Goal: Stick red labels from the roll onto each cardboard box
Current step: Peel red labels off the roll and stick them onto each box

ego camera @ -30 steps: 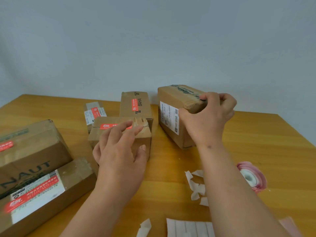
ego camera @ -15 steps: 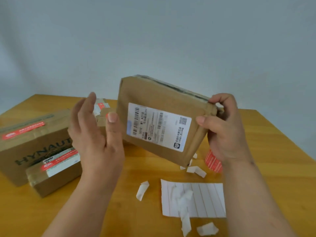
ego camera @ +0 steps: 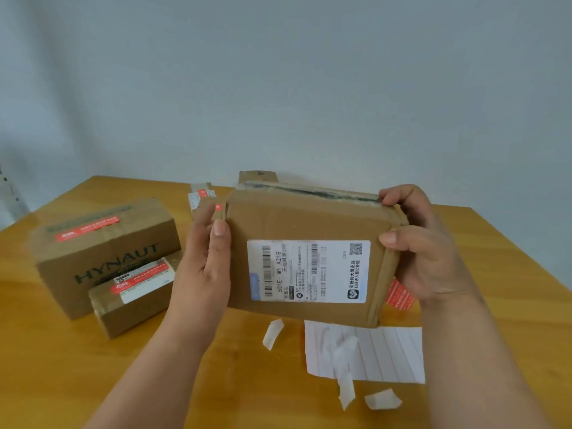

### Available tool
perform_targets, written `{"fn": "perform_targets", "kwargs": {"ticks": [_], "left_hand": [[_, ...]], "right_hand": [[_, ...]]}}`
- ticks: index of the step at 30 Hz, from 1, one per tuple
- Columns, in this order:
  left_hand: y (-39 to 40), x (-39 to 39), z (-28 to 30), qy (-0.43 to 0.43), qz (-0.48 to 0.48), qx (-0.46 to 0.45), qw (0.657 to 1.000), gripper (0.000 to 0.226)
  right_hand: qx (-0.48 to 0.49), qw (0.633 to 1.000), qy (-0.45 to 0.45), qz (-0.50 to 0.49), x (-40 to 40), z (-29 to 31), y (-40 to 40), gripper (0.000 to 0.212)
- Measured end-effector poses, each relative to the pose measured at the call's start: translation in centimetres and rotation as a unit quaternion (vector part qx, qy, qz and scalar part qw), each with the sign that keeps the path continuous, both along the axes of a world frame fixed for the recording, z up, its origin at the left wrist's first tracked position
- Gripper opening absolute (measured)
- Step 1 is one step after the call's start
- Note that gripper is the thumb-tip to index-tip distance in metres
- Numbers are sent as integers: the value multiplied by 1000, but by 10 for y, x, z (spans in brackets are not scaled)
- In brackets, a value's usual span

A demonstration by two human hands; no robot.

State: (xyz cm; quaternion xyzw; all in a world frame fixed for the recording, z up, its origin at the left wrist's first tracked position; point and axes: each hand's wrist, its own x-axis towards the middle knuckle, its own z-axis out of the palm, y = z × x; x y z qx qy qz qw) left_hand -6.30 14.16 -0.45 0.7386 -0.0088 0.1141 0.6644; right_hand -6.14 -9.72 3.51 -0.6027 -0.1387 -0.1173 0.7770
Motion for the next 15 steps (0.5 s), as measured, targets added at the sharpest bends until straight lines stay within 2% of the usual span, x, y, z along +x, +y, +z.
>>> {"fn": "perform_targets", "kwargs": {"ticks": [3, 6, 11, 15], "left_hand": [[-4, -1, 3, 40, 7, 15, 999, 24], [-6, 5, -2, 48, 31, 11, 998, 33], [-8, 21, -21, 86, 58, 23, 994, 39], [-11, 27, -23, 39, 101, 97, 989, 48]], "right_hand": [[-36, 999, 27, 12, 9, -9, 4, 45], [-88, 995, 52, -21, 24, -24, 11, 46], [-236, 962, 74, -111, 33, -44, 20, 41], [-328, 920, 75, -202, 26, -43, 15, 28]]}}
